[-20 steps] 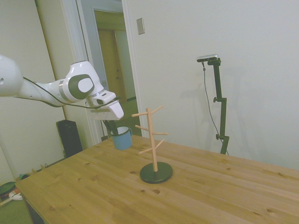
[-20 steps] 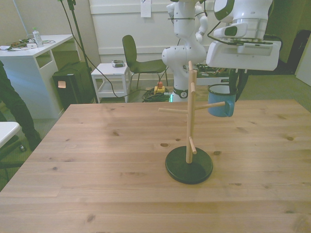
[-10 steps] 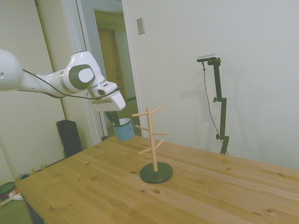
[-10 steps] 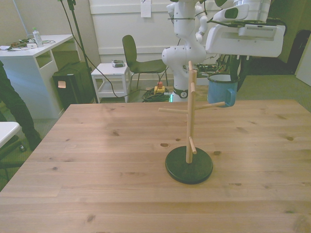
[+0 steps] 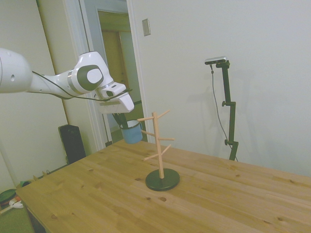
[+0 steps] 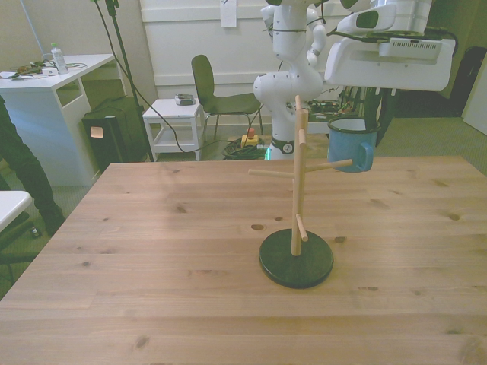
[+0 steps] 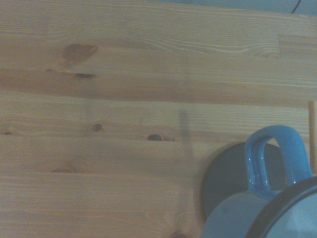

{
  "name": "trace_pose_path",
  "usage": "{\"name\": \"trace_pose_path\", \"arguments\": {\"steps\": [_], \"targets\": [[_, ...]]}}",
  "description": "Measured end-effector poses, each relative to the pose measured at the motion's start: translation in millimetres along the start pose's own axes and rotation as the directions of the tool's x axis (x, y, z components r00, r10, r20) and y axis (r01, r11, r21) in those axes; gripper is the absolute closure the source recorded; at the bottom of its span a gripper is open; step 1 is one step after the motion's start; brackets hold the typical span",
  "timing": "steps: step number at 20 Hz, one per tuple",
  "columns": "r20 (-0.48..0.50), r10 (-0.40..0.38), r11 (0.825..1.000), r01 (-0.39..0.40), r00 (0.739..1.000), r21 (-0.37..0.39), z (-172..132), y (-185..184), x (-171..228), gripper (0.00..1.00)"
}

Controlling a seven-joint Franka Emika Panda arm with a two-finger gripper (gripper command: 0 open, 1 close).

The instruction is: Hang the mug

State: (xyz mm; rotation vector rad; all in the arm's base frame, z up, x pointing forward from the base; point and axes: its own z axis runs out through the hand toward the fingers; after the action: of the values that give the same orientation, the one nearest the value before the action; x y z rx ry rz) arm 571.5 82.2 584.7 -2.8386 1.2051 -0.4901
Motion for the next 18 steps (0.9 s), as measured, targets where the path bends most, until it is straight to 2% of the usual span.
{"name": "trace_pose_path", "arguments": {"steps": [10,15,16,18], "targets": [[0.012,0.017,1.0,-0.017,1.0,-0.014,11.2,4.2,9.7,1.0],[0.028,0.044,0.999,-0.044,0.999,-0.014,17.5,24.9,26.1,1.0],[0.029,0.053,0.999,-0.052,0.998,-0.015,18.3,29.7,29.5,0.0],[0.029,0.069,0.998,-0.068,0.997,-0.017,19.7,37.9,34.1,0.0]]}}
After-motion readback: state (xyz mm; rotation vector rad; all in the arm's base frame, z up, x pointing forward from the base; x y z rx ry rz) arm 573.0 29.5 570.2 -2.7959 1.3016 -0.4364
